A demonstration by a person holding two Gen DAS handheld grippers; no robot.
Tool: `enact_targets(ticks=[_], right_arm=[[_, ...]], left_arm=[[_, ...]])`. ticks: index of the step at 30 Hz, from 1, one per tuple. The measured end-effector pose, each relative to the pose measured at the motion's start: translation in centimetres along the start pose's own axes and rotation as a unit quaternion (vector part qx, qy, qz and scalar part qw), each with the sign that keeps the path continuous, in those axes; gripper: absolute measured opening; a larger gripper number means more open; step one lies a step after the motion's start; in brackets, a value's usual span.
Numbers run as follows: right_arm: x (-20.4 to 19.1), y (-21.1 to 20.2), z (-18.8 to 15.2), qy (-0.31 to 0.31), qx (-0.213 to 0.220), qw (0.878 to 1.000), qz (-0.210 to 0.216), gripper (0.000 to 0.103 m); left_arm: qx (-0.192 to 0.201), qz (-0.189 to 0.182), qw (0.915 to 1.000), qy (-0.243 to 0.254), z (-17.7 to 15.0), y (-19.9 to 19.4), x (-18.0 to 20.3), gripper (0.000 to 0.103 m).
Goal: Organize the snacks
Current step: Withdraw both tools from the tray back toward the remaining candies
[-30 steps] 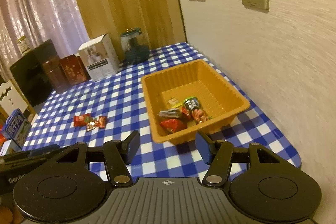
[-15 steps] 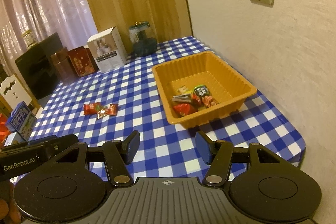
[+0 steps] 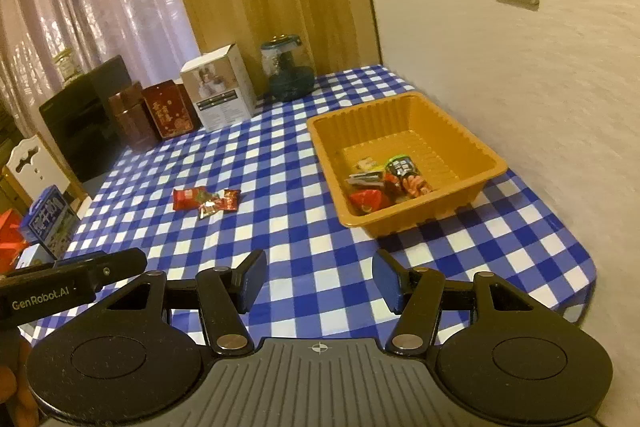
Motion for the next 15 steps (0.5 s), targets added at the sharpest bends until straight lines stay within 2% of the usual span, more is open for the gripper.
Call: enact_targets(ticks=[15], right_arm=[[-3.4,5.0,0.7,-0.03,-0.018,0.999,0.032,0.059]], left_arm=[[-0.004,0.037,0.9993,0.005,1.8,2.7,-5.8,0.052]])
Point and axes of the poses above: each gripper's, at about its wrist camera, not at the fingertips, and y roughly the way its jaws point, x to its right, z to its top, the point moved 6 cm from there along y, roughly the way its jaws point, and after that the axes turned 11 degrees about z, right-handed, at the moved point
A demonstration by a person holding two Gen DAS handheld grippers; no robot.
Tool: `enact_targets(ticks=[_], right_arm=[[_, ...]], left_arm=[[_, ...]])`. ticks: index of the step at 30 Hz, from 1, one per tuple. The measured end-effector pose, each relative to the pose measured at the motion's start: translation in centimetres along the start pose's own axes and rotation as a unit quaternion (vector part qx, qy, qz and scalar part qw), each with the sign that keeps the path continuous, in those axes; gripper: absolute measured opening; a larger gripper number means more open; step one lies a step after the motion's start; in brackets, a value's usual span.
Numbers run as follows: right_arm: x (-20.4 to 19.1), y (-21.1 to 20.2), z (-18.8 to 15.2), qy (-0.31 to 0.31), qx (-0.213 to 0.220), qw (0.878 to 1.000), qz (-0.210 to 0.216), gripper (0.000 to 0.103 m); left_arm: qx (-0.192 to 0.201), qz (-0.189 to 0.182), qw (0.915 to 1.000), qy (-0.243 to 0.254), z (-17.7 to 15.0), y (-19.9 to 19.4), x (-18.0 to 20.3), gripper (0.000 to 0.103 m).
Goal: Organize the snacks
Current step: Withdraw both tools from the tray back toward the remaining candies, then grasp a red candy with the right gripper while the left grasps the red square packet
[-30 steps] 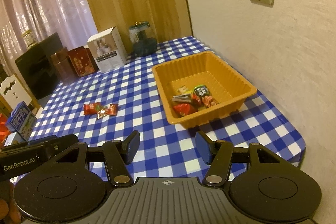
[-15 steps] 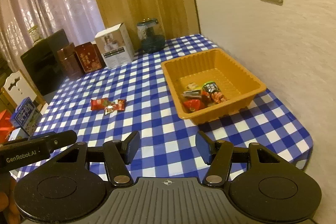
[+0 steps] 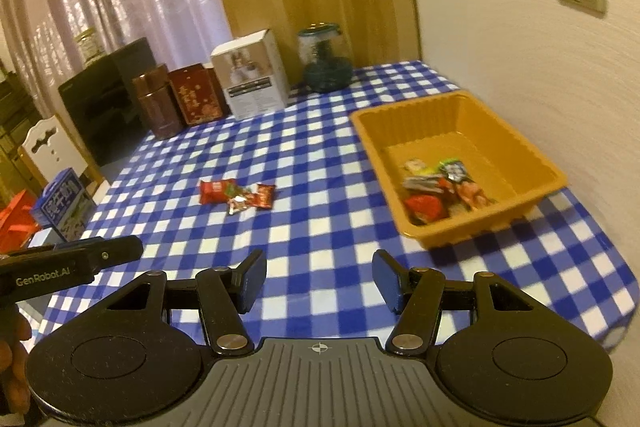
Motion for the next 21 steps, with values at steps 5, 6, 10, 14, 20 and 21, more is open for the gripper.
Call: enact_targets(ticks=[5,6,10,14,20,21], right_arm=[[-1.4,2.6,1.0,-0.016,-0.004,1.0,0.015,0.059],[-1.6,3.2,1.2,-0.019,-0.004,1.0,0.018,0.059],[-2.1,6.1,2.0,-0.03,-0.011,0.999,0.028,0.059],[-2.3,10.0,2.4,-0.035,-0.021,0.999,0.035,0.059],[-2.2,15.8,2.9,-0.044,-0.035,0.997,0.048,0.059],[-2.1,16.6,3.0,-0.048,-0.036,0.997,0.05,0.058]], left_arm=[[0.0,0.011,0.9997,0.021,0.9,1.9,-1.7,0.052],[-0.002,0.013,0.9996,0.026,1.0,2.5,-2.0,0.052],[-0.009,0.016,0.9991,0.038,1.4,4.7,-3.2,0.052],[-0.017,0.018,0.9986,0.046,1.7,7.5,-4.3,0.052],[-0.028,0.017,0.9979,0.056,1.9,11.7,-5.4,0.052],[-0.029,0.016,0.9979,0.056,2.0,12.3,-5.5,0.052]])
Point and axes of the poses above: each gripper's, at about its wrist camera, not at the fingertips, and y roughly the way its jaws point, x to its right, z to its top, the point moved 6 cm from there along y, roughly the way its jaws point, and after that the axes turned 11 degrees about z, right-handed, at the moved point
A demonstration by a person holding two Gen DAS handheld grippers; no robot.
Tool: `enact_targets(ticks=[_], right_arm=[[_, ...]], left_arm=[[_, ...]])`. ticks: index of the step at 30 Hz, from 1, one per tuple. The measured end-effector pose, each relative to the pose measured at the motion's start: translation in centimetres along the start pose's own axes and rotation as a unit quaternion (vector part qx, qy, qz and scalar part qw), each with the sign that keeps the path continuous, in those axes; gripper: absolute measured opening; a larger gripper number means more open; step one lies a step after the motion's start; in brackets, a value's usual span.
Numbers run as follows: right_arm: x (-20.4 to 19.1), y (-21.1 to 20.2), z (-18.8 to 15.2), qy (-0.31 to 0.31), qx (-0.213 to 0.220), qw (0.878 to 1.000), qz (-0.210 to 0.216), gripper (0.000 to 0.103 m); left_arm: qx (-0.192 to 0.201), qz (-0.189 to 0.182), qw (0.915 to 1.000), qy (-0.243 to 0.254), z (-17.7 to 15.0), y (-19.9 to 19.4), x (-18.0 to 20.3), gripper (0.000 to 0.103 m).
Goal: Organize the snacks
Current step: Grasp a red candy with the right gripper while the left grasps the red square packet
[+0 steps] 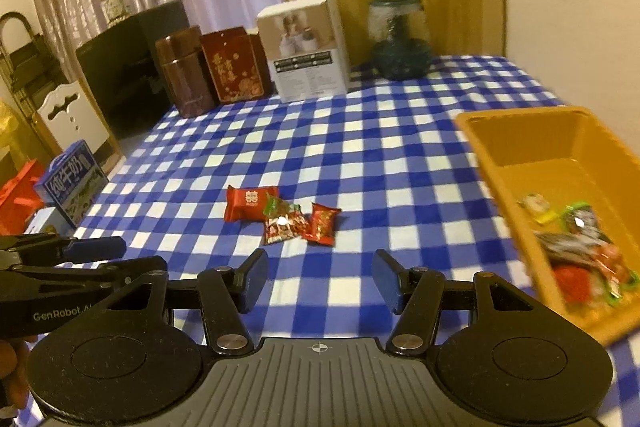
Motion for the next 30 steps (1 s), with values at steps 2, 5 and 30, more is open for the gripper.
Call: enact_targets(ticks=[2,5,30], right_arm=[[0.3,1.7,0.3,-0.007,-0.005,1.0,0.002,0.058],[0.9,3.8,0.7,-0.011,-0.008,1.0,0.004,0.058],[4.2,11.6,1.6,0.013,-0.05,0.998,-0.019,0.021]], left_arm=[[-0.002,-0.003,1.0,0.0,0.3,1.3,-0.2,0.052],[-0.006,-0.006,1.0,0.001,0.8,2.9,-0.4,0.052],[0.014,-0.026,0.9894,0.142,3.3,11.9,1.1,0.052]])
Point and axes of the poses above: each gripper's, at about its wrist camera, not at the fingertips, and y roughly the way its jaws point, x to its right, z to its top, the point moved 6 cm from there along y, roughly the way its jaws point, and after that the axes turned 11 degrees about z, right-handed, at the moved point
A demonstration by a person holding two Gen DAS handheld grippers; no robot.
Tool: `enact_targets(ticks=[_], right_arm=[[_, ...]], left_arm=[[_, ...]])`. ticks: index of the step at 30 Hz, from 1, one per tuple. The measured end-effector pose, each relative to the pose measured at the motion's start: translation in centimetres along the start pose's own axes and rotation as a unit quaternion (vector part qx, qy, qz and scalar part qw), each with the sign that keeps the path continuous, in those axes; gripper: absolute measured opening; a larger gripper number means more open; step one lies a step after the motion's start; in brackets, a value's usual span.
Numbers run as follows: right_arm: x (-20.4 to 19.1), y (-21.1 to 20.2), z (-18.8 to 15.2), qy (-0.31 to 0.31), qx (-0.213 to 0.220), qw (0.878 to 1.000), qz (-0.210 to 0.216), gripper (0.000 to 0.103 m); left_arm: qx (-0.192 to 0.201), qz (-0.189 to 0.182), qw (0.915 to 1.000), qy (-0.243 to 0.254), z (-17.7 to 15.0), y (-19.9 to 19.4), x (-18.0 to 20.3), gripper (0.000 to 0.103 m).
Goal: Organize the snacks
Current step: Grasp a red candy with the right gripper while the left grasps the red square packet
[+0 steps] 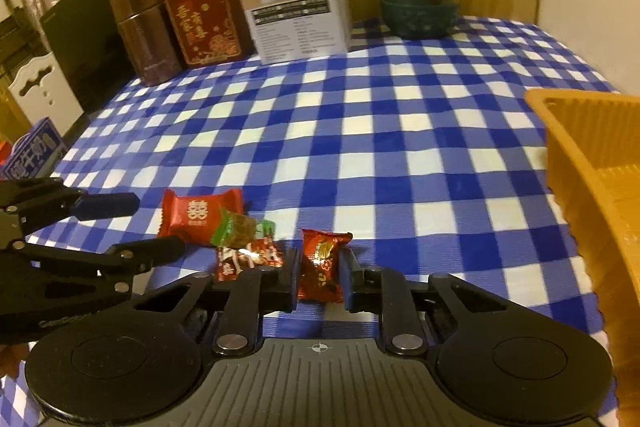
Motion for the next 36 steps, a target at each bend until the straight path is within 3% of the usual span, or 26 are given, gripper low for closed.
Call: enact_targets(ticks=[7,16,20,25,33,36], right_arm=[[1.1,-0.7,0.0,0.028,0.006,1.0,-0.005,0.021],[1.1,-0.6,-0.1,0.042,0.005,0.999,0.001,0.021],[1.1,-0.7,-0.1,0.045,0.007,0.999,0.001,0.021],[1.1,-1.2,-0.2,0.048,0.01,0.999,0.003,0.021],[0.6,-2.8,-0.5,0.044,0.01,0.999,0.011,0.021],[0.3,-3.6,-1.1,0.043,0.008,0.999,0.016,0.021]], left_arm=[[0.031,0.008,0.9944,0.101,0.4,1.7,1.7,0.052],[0.043,0.001,0.9889,0.143,0.7,2.6,3.0,0.052],[0.017,-0.007,0.9913,0.131,0.3,2.3,3.2,0.03],[-0.016,-0.023,0.9956,0.089,-0.4,0.9,3.6,0.029],[-0.072,-0.015,0.9973,0.002,-3.3,-3.2,3.2,0.029],[-0.069,-0.018,0.9974,0.011,-4.4,-4.3,3.8,0.036]])
Point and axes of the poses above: each gripper's, at about its wrist camera, not at the fingertips, and y roughly the way its jaws point, x to its right, z to its top, the point moved 6 cm from there along y, roughly the way its jaws point, and after that the axes turned 11 degrees about z, right-handed, at the moved point
